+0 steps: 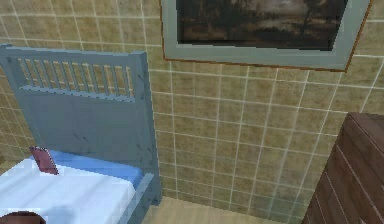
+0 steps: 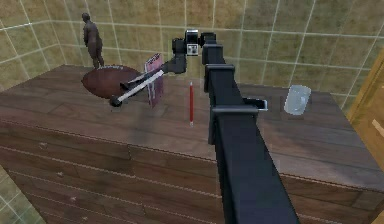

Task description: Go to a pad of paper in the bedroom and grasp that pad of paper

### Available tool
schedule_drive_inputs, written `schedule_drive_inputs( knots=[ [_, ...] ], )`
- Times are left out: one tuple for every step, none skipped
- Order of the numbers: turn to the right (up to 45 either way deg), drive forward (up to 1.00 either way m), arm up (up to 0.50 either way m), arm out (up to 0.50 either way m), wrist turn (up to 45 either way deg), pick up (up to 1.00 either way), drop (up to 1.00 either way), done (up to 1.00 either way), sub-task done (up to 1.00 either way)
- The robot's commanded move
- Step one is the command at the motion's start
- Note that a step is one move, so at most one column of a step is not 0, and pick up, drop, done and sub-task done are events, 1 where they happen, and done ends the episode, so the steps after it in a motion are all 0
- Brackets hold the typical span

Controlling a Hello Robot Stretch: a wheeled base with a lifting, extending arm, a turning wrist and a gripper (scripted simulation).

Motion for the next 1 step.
schedule_drive_inputs(
  knots=[
    [0.0,0.00,0.00,0.00,45.0,0.00,0.00,0.00,0.00]
  ],
)
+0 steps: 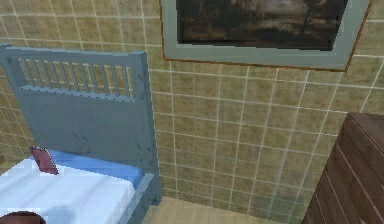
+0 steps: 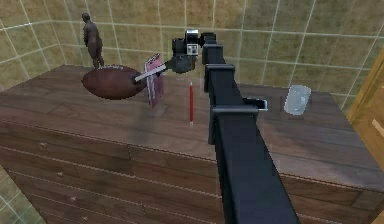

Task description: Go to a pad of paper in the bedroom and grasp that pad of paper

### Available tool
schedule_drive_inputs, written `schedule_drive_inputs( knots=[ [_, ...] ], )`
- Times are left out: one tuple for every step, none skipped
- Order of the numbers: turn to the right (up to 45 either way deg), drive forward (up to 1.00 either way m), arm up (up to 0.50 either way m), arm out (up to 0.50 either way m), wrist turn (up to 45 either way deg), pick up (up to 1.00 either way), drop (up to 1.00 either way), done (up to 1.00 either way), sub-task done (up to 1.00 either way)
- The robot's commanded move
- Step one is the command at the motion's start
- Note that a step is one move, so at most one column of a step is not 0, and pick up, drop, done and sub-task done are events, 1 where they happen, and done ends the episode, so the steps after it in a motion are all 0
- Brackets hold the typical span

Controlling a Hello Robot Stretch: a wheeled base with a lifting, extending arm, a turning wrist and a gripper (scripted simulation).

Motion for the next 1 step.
schedule_drive_inputs(
  knots=[
    [0.0,0.00,0.00,0.00,0.0,1.00,0.00,0.00,0.00]
  ],
)
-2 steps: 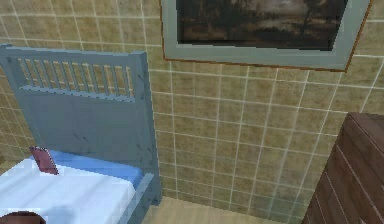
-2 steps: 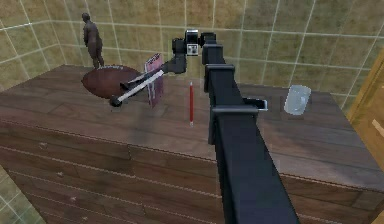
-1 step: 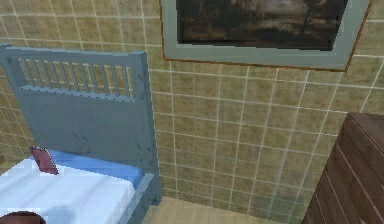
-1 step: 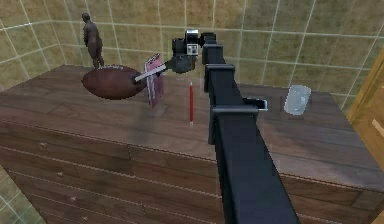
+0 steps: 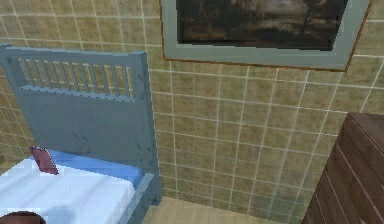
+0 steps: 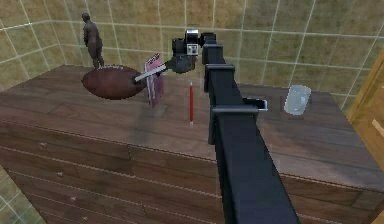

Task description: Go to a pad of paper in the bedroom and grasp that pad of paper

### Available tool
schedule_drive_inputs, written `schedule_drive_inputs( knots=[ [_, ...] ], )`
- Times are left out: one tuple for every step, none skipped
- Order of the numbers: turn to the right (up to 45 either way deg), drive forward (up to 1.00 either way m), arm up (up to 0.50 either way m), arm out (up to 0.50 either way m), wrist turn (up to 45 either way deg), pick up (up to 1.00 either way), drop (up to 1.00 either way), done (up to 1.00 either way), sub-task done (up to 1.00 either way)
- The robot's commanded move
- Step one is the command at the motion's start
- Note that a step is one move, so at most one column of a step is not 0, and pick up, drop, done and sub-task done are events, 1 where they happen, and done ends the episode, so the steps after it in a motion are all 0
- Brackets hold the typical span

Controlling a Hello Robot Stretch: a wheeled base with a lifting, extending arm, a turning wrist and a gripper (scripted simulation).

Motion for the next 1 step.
schedule_drive_inputs(
  knots=[
    [0.0,0.00,0.00,0.00,0.0,0.00,0.00,1.00,0.00]
  ],
)
